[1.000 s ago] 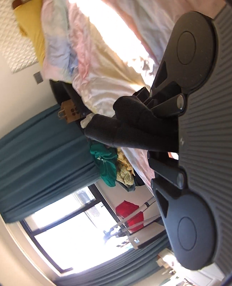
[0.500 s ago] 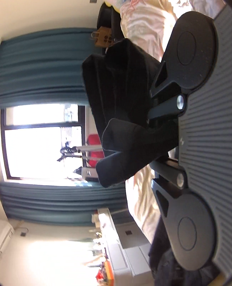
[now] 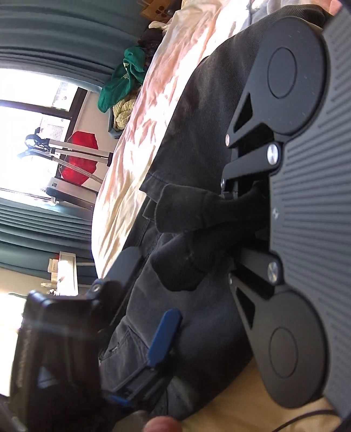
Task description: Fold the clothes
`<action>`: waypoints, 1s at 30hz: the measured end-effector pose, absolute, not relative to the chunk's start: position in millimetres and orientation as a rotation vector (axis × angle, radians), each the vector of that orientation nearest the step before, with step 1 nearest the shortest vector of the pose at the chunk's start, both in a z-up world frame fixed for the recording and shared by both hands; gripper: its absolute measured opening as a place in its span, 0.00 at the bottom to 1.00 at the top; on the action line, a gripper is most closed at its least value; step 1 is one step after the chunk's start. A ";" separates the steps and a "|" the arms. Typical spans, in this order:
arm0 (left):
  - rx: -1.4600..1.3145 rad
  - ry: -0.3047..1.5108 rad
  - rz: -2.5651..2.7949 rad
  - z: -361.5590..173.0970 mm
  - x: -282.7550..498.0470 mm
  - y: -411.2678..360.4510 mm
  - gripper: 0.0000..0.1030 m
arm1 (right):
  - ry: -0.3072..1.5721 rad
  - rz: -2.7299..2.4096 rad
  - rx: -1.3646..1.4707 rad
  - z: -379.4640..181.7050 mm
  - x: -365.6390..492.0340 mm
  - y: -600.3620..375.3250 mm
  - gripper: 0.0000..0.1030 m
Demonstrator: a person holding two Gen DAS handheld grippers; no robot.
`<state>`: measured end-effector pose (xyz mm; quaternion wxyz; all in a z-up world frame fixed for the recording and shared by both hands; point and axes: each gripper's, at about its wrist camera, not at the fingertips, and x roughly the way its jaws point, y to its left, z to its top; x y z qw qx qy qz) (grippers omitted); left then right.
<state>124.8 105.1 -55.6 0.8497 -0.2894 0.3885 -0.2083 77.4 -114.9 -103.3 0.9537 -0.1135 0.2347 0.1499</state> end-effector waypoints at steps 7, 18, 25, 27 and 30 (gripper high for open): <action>-0.613 0.949 -0.561 -72.0 162.3 82.3 0.82 | 0.417 0.277 -0.543 -117.0 60.9 -86.8 0.12; -0.604 1.010 -0.631 -94.0 229.4 58.7 0.74 | 0.388 0.257 -0.522 -96.6 65.6 -86.8 0.13; -0.593 1.008 -0.584 -109.7 253.6 51.6 0.21 | 0.400 0.264 -0.594 -104.1 77.2 -74.4 0.14; -0.586 0.980 -0.580 -105.6 253.0 52.8 0.18 | 0.402 0.269 -0.612 -106.8 80.5 -69.4 0.15; -0.555 0.911 -0.573 -91.0 252.8 57.2 0.17 | 0.374 0.289 -0.669 -109.8 77.5 -59.8 0.29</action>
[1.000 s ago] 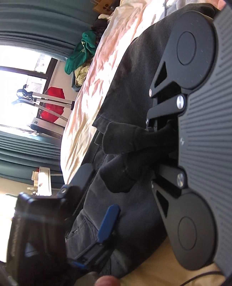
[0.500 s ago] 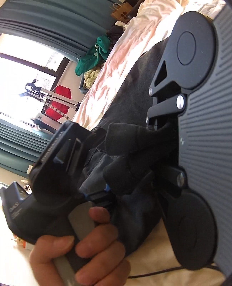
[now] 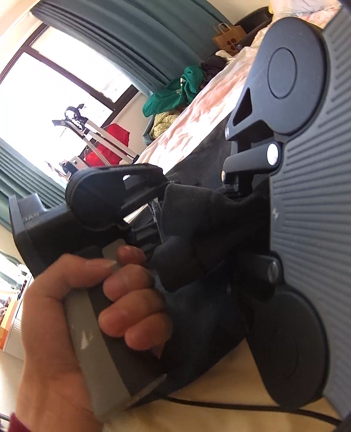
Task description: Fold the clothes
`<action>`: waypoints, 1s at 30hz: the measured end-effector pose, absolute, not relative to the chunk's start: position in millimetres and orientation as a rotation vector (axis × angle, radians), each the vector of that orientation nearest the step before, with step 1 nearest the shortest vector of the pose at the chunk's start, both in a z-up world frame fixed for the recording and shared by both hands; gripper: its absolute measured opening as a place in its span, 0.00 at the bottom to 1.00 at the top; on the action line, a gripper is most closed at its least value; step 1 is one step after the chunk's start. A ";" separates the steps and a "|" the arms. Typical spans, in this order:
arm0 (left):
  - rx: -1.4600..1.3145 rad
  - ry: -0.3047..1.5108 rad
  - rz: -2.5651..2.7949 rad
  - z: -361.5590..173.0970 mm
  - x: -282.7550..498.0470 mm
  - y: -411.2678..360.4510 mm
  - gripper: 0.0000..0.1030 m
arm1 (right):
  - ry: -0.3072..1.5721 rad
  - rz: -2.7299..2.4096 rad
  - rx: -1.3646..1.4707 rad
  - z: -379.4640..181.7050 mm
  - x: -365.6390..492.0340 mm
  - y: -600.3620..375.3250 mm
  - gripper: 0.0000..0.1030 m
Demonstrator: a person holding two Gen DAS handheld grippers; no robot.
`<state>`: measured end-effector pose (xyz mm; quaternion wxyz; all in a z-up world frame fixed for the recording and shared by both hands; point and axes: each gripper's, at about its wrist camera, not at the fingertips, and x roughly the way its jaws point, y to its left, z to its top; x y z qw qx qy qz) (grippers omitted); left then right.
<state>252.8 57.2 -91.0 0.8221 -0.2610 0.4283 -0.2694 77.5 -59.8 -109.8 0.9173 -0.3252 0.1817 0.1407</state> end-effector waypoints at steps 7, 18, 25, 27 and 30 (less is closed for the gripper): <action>-0.582 0.864 -0.447 -70.8 249.0 95.4 0.16 | 0.359 0.407 -0.586 -106.2 75.4 -49.3 0.39; -0.391 0.865 -0.378 -67.8 221.0 107.7 0.39 | 0.588 0.535 -0.206 -73.1 100.7 -88.1 0.39; -0.241 0.739 -0.310 -28.5 152.6 106.4 0.48 | 0.485 0.531 -0.096 -33.9 78.6 -120.7 0.39; -0.207 0.706 -0.294 -19.0 132.1 99.4 0.50 | 0.467 0.475 -0.074 -31.3 81.5 -132.6 0.39; -0.172 0.680 -0.284 -10.0 106.2 84.7 0.51 | 0.484 0.328 -0.039 -38.5 101.2 -154.4 0.39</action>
